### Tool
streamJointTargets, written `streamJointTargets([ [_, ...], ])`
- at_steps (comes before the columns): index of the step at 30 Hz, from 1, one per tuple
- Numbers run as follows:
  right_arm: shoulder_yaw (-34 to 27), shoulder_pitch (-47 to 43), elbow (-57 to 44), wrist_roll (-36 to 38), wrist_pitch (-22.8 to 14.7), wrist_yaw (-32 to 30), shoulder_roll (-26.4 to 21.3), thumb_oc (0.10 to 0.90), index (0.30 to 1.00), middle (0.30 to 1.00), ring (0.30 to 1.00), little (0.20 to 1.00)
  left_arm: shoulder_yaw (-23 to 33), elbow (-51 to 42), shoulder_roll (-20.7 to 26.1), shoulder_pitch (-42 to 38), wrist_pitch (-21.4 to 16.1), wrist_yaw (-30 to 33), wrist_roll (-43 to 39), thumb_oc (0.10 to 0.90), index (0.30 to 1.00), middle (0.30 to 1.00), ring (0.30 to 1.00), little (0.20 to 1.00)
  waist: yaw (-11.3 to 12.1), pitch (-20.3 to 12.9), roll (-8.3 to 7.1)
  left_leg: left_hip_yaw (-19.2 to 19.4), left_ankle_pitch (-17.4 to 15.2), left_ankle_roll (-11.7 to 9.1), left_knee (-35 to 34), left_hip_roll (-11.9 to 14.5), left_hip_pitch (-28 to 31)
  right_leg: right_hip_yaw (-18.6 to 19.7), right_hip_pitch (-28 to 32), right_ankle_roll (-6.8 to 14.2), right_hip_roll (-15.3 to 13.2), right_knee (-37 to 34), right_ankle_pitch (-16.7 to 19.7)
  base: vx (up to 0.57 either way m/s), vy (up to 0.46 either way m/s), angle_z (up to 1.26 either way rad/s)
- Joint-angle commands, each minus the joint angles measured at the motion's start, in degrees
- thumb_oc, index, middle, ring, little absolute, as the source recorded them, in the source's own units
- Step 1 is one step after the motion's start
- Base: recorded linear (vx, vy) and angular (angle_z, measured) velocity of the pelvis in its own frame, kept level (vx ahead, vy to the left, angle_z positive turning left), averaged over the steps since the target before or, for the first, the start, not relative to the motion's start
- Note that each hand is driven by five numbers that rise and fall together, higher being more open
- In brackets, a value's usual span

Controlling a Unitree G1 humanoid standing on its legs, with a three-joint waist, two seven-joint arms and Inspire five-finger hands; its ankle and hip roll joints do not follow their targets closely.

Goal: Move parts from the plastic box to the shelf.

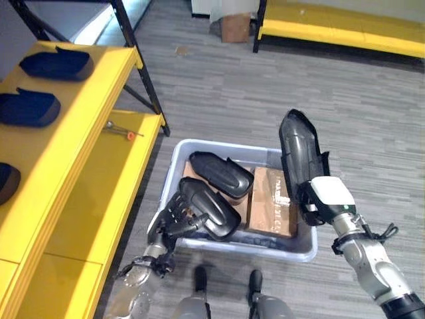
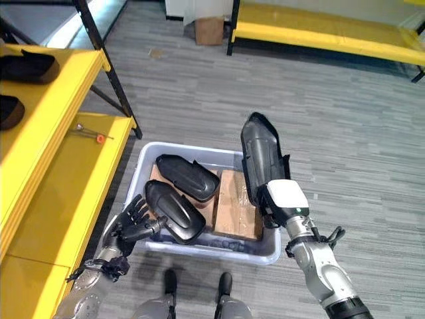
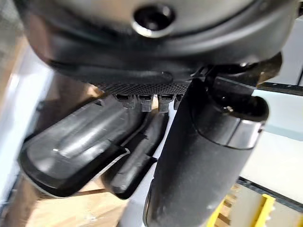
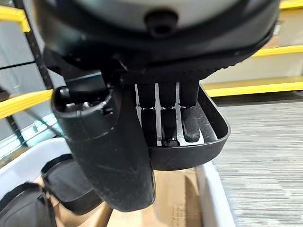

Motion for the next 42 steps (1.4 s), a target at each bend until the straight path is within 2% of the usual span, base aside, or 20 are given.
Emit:
streamJointTargets([
  [1,-4.29,-3.16,-7.25,2.06,-2.8,-3.56,-1.49,0.4,0.3,0.3,0.3,0.3,1.8,0.62,-0.18,-0.12,-2.92,-2.4,2.79,0.9,1.0,1.0,1.0,1.0,-0.68,-7.56,-2.21,-0.74,-1.79,-1.56,-0.5,3.73,1.8,3.25,0.77,4.2,-4.09,0.26,0.64,0.02,0.014,-0.1],
  [8,-4.66,-2.86,-10.7,3.56,-4.23,-3.35,-0.17,0.4,0.3,0.3,0.3,0.3,2.65,1.54,-1.07,0.57,-3.05,-2.18,3.78,0.9,1.0,1.0,1.0,1.0,-1.22,-9.75,-2.18,0.87,-2.4,-1.38,-0.5,3.86,3.35,4.92,1.51,4.58,-4.06,-0.79,1.39,0.01,-0.003,-0.22],
  [13,-3.17,-3.89,-12.28,5.09,-5.0,-2.77,1.52,0.4,0.3,0.3,0.3,0.3,3.97,1.15,-1.5,0.99,-3.25,-0.99,4.23,0.9,1.0,1.0,1.0,1.0,-1.53,-10.51,-1.82,1.29,-2.23,-1.66,-0.5,5.13,4.86,5.82,1.53,3.84,-3.0,2.29,-0.86,0.01,-0.052,-0.1],
  [16,-2.85,-4.93,-13.17,6.65,-5.66,-3.07,1.86,0.4,0.3,0.3,0.3,0.3,5.45,1.29,-1.95,1.31,-3.48,0.04,4.51,0.9,1.0,1.0,1.0,1.0,-1.49,-10.53,-1.64,1.2,-0.89,-2.75,-0.5,7.45,5.47,5.63,2.05,2.21,-0.68,4.28,-3.39,-0.01,-0.195,-0.01],
  [23,-3.38,-6.33,-14.91,9.48,-6.94,-4.1,0.81,0.4,0.3,0.3,0.3,0.3,6.99,0.92,-4.51,3.7,-3.03,0.61,3.72,0.9,1.0,1.0,1.0,1.0,0.05,-9.14,-0.59,-0.86,5.86,-5.68,1.5,12.15,4.65,3.36,4.31,-1.26,4.01,4.05,-5.31,-0.02,-0.202,0.1],
  [24,-3.41,-6.62,-15.28,10.06,-7.07,-4.26,0.78,0.4,0.3,0.3,0.3,0.3,6.92,0.83,-4.84,4.14,-2.93,0.53,3.78,0.9,1.0,1.0,1.0,1.0,0.51,-8.83,-0.47,-1.22,7.08,-6.12,1.57,12.6,4.24,2.96,4.49,-1.58,4.54,3.66,-5.38,-0.08,-0.247,0.25],
  [25,-3.33,-7.37,-15.39,10.66,-7.29,-4.56,0.52,0.4,0.3,0.3,0.3,0.3,6.72,0.86,-5.26,4.61,-2.74,0.42,3.94,0.9,1.0,1.0,1.0,1.0,0.97,-7.98,0.16,-2.47,9.79,-7.15,0.99,13.32,3.12,1.15,4.67,-2.08,5.42,3.02,-5.5,-0.11,-0.211,0.31],
  [27,-3.81,-7.9,-15.23,11.11,-7.26,-5.24,-0.05,0.4,0.3,0.3,0.3,0.3,6.14,1.13,-5.16,4.3,-2.71,0.23,3.92,0.9,1.0,1.0,1.0,1.0,1.62,-6.5,0.72,-2.64,13.85,-8.35,0.1,13.91,1.05,-1.4,4.0,-2.3,5.43,3.08,-5.65,-0.17,-0.12,0.45],
  [29,-4.35,-8.4,-14.66,10.97,-6.82,-5.59,-1.07,0.4,0.3,0.3,0.3,0.3,5.16,2.12,-5.01,3.11,-2.62,0.1,3.79,0.9,1.0,1.0,1.0,1.0,1.62,-5.53,0.7,-0.9,16.02,-8.19,0.12,13.85,-1.35,-4.8,3.11,-2.61,4.37,3.38,-5.8,-0.15,-0.044,0.84],
  [30,-4.39,-8.48,-14.56,10.98,-6.85,-5.64,-1.11,0.4,0.3,0.3,0.3,0.3,5.11,2.19,-5.02,2.99,-2.64,0.1,3.79,0.9,1.0,1.0,1.0,1.0,1.46,-5.52,0.69,-1.12,16.11,-8.16,0.12,13.75,-1.53,-5.01,3.06,-2.59,4.28,3.43,-5.86,-0.1,-0.038,1.11],
  [31,-4.72,-8.47,-14.28,10.82,-6.53,-5.99,-1.53,0.4,0.3,0.3,0.3,0.3,4.68,2.7,-4.95,2.31,-2.73,-0.02,3.74,0.9,1.0,1.0,1.0,1.0,1.41,-5.16,0.35,-0.4,15.83,-7.87,1.33,13.5,-2.14,-6.06,2.81,-2.53,3.53,3.43,-5.61,-0.11,-0.058,1.02],
  [33,-5.38,-8.14,-14.34,9.83,-5.97,-6.33,-2.29,0.4,0.3,0.3,0.3,0.3,3.99,3.28,-4.88,1.16,-2.77,-0.14,3.36,0.9,1.0,1.0,1.0,1.0,0.78,-5.02,-0.32,3.15,12.16,-6.98,7.14,13.88,-1.83,-8.71,1.88,-2.77,1.92,3.97,-5.27,-0.14,-0.08,0.86],
  [34,-5.86,-7.7,-14.51,9.68,-5.94,-6.66,-2.32,0.4,0.3,0.3,0.3,0.3,3.65,3.25,-5.08,0.91,-2.84,-0.31,3.17,0.9,1.0,1.0,1.0,1.0,0.38,-5.11,-0.6,4.87,9.05,-6.46,10.49,14.27,-1.13,-10.19,1.72,-2.8,1.11,4.33,-5.37,-0.05,-0.036,1.06],
  [35,-6.66,-6.88,-14.83,9.48,-5.68,-7.13,-2.18,0.4,0.3,0.3,0.3,0.3,3.41,3.18,-5.37,0.5,-2.71,-0.41,2.64,0.9,1.0,1.0,1.0,1.0,-0.32,-5.86,-0.45,6.64,5.11,-6.84,14.21,15.16,1.17,-12.29,1.78,-2.64,0.16,4.84,-6.31,0.0,0.012,1.24],
  [36,-7.22,-6.32,-15.25,9.23,-5.59,-7.21,-2.09,0.4,0.3,0.3,0.3,0.3,3.41,2.91,-5.42,0.42,-2.62,-0.29,2.47,0.9,1.0,1.0,1.0,1.0,-0.72,-6.26,-0.21,7.53,4.16,-7.01,14.83,15.69,2.7,-13.51,1.94,-2.53,-0.23,5.32,-6.63,0.04,0.093,1.0],
  [38,-8.83,-4.36,-15.9,9.55,-5.67,-7.07,-1.69,0.4,0.3,0.3,0.3,0.3,3.49,2.61,-5.47,0.52,-2.4,-0.55,2.61,0.9,1.0,1.0,1.0,1.0,-1.49,-7.68,0.87,8.66,2.29,-7.23,10.75,15.25,6.87,-16.08,2.04,-1.64,-1.24,6.12,-7.08,0.03,0.166,0.98],
  [40,-10.85,-2.6,-16.63,9.52,-5.59,-6.95,-1.55,0.4,0.3,0.3,0.3,0.3,3.09,2.57,-5.62,0.47,-2.13,-0.98,3.05,0.9,1.0,1.0,1.0,1.0,-2.26,-8.62,1.62,10.97,2.32,-7.31,4.23,14.91,7.64,-17.82,2.54,-0.44,-2.81,6.95,-6.6,0.06,0.237,1.29],
  [42,-11.64,-1.6,-16.79,9.57,-5.55,-6.37,-0.94,0.4,0.3,0.3,0.3,0.3,3.16,2.48,-5.59,0.93,-2.17,-1.4,3.54,0.9,1.0,1.0,1.0,1.0,-1.93,-9.31,2.33,9.93,1.42,-6.75,0.56,13.33,8.36,-18.4,3.13,0.46,-4.0,6.88,-6.12,0.05,0.218,0.96],
])
